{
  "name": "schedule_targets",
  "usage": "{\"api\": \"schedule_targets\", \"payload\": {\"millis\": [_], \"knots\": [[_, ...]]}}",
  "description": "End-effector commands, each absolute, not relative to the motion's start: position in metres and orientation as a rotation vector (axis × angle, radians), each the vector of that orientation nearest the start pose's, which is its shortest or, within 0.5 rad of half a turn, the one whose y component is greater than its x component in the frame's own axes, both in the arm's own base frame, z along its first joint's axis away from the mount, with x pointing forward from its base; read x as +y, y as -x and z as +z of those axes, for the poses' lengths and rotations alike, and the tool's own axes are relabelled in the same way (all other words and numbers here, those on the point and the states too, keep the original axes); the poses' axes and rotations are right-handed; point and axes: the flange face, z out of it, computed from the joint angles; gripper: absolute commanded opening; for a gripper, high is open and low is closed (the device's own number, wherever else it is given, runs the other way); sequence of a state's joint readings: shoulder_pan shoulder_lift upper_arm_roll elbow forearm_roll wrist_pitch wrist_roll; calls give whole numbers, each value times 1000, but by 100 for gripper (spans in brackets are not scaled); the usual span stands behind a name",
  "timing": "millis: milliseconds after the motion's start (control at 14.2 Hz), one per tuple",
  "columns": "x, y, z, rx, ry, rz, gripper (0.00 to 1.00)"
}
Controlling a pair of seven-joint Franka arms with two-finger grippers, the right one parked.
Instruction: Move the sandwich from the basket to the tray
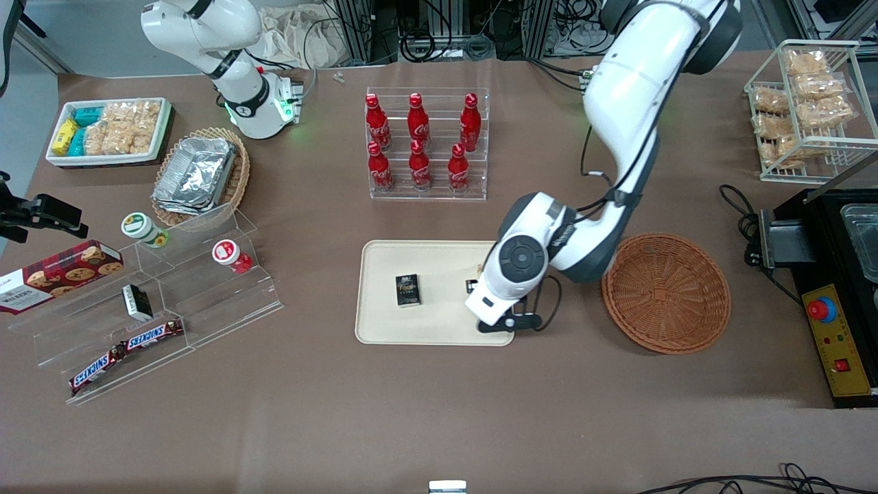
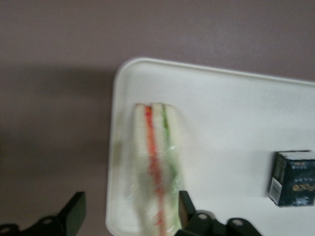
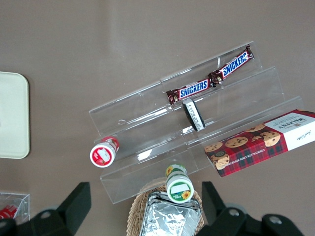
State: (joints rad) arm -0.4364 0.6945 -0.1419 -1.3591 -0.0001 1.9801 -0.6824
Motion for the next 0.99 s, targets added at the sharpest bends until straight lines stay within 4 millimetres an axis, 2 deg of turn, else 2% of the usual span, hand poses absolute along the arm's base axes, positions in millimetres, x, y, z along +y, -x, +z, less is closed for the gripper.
{"api": "schedule_targets", "payload": {"millis": [0,141,282,352,423,493,634,704,775,845,915], "knots": [[-297,-633,402,-291,3174,139,100],[-256,-627,440,-235,3152,183,100],[-196,-626,468,-201,3155,171,100],[-180,-615,483,-116,3159,149,100],[-165,-603,490,-34,3146,142,100],[-132,-596,494,-10,3130,139,100],[-95,-579,500,171,3116,166,100],[-62,-579,500,213,3115,203,100],[-42,-580,503,261,3118,233,100],[-41,-584,512,306,3115,233,100],[-42,-592,509,322,3101,262,100]]}}
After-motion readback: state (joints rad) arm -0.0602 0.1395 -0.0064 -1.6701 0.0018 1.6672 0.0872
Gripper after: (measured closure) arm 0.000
